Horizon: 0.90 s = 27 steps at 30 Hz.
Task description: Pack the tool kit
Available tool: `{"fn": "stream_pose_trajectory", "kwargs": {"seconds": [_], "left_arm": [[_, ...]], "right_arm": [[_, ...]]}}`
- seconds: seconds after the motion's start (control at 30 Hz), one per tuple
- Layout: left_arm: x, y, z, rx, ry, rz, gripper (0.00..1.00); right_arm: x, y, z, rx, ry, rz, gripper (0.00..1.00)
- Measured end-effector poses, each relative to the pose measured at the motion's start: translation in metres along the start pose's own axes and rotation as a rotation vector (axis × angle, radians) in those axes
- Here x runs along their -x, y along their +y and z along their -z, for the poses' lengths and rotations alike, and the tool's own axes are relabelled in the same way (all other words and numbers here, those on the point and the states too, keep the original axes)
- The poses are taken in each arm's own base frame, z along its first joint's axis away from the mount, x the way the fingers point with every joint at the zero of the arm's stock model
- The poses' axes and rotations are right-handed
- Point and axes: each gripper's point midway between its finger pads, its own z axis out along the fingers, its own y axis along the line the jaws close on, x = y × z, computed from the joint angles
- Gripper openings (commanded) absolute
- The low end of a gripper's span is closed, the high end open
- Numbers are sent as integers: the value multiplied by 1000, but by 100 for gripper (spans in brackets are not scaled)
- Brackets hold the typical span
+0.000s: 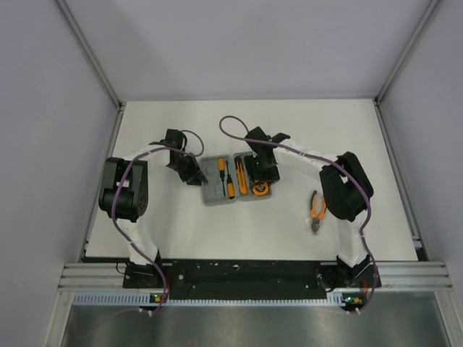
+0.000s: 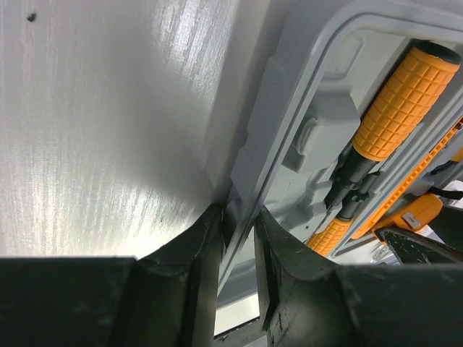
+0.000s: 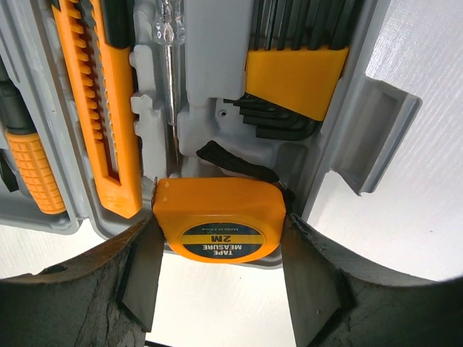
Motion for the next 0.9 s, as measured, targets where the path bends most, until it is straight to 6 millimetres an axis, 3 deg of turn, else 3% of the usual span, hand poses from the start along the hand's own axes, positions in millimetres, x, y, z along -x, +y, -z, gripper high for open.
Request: {"fn": "stream_pose_trajectory", "kwargs": {"seconds": [0.17, 0.53, 0.67, 0.9], "left_arm": [[-1, -1, -1, -5, 7, 1, 28], [-3, -2, -1, -12, 16, 2, 28], [-3, -2, -1, -12, 16, 2, 28], [-3, -2, -1, -12, 16, 2, 28]], "right_arm": [[-1, -2, 1, -33, 2, 4, 56], [0, -11, 9, -100, 3, 3, 75], [1, -11, 11, -102, 2, 5, 75], [4, -11, 14, -110, -6, 19, 63]]}}
